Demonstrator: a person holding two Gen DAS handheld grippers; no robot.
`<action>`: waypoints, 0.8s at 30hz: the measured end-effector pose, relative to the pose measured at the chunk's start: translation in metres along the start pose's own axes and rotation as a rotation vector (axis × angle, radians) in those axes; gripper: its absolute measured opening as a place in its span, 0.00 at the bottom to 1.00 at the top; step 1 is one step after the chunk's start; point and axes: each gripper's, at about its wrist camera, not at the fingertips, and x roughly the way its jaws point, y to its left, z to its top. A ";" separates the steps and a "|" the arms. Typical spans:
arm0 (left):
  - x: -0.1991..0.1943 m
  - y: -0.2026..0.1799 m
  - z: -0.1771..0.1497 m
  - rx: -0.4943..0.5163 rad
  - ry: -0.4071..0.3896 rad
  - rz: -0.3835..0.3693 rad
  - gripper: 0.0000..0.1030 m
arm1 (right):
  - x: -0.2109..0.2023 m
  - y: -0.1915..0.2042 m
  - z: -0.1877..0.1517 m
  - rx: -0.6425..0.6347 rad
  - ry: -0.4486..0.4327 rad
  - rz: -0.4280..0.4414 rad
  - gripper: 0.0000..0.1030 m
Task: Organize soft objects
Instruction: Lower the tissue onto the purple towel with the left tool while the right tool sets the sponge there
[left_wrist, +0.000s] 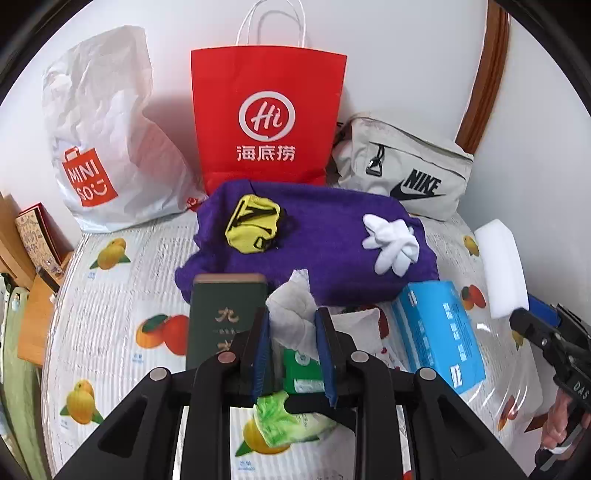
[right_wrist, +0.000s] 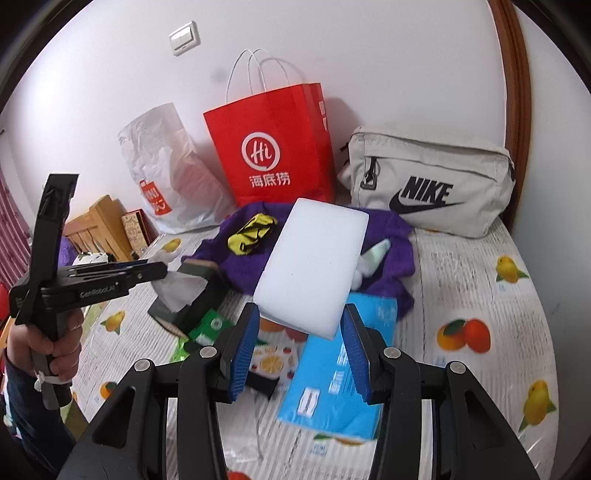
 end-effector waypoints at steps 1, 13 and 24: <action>0.002 0.002 0.004 -0.004 0.000 0.001 0.23 | 0.003 -0.001 0.006 -0.001 -0.003 -0.002 0.44; 0.032 0.014 0.040 -0.026 0.018 -0.014 0.23 | 0.046 -0.019 0.059 0.004 -0.003 -0.033 0.44; 0.073 0.024 0.068 -0.046 0.050 -0.016 0.23 | 0.097 -0.050 0.088 0.027 0.046 -0.081 0.44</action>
